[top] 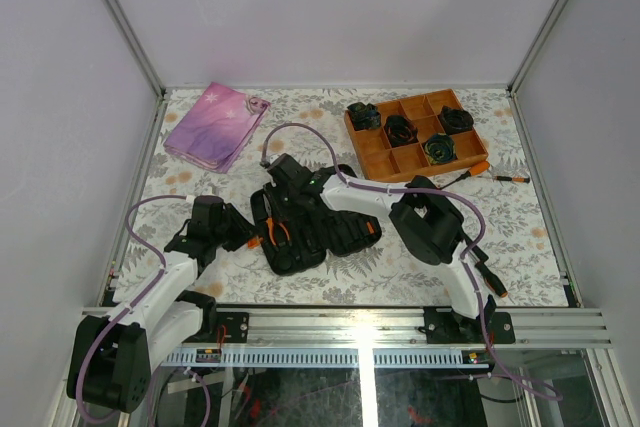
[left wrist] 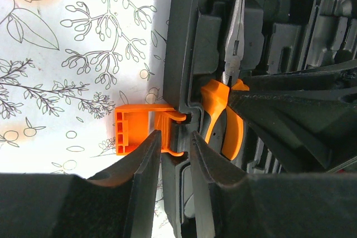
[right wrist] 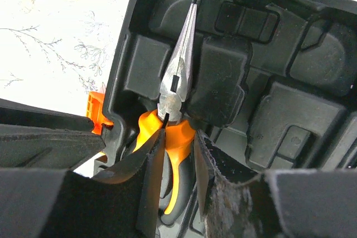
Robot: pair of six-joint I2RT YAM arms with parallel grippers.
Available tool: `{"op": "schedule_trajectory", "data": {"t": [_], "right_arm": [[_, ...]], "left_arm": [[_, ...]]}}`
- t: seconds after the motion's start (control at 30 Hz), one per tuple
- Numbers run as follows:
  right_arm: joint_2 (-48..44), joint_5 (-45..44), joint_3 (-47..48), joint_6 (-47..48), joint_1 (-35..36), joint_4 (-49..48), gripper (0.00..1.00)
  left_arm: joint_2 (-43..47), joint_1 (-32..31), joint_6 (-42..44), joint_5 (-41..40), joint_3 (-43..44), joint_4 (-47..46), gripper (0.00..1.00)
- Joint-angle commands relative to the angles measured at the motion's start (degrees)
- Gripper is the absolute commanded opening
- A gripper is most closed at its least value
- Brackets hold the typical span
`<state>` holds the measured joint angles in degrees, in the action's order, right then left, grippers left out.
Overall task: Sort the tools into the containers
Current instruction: Place the pliers in the storage box.
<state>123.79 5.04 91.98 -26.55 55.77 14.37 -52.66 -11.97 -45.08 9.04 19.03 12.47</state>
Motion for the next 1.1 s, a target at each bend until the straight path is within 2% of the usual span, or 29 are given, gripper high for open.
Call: {"op": "schedule_trajectory", "data": {"t": [0.0,0.3,1.07], "right_arm": [[-1.5,-1.6,0.4,-0.7,0.3,-1.1,0.35],[-6.3,-2.4,-1.1,0.7,0.4,-2.9,0.37],[2.8,-0.2,8.4,2.1,0.4,2.9,0.24]], "left_arm": [[0.3,-0.4,1.2,0.2,1.5,-0.5,0.26],[0.7,-0.4,1.2,-0.1,1.4,-0.3,0.26],[0.2,-0.4,1.2,0.3,1.4,-0.7,0.26]]}}
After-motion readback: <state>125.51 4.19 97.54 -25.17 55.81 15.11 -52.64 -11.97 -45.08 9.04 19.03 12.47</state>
